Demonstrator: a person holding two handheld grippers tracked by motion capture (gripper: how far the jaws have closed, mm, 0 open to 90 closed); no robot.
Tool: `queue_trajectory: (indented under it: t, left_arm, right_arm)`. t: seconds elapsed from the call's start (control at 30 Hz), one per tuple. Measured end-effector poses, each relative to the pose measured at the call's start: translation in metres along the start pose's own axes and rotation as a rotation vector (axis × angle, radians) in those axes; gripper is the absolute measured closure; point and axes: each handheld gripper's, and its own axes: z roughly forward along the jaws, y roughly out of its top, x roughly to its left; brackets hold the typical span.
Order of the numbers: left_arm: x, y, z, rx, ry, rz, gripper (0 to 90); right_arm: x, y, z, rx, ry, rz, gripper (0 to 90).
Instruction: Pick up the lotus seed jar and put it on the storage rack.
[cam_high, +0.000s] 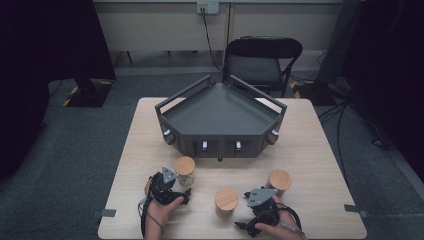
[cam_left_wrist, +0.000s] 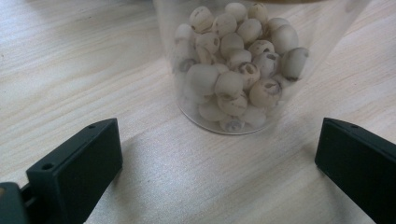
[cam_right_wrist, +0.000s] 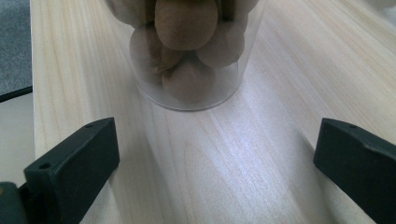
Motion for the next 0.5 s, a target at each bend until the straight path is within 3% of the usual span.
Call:
queue_trajectory:
  t: [0.5]
  left_arm:
    - [-0.0012, 0.0012, 0.0011, -0.001, 0.01, -0.017, 0.0]
  right_arm:
    - [0.0, 0.0, 0.0, 0.0, 0.0, 0.0, 0.0]
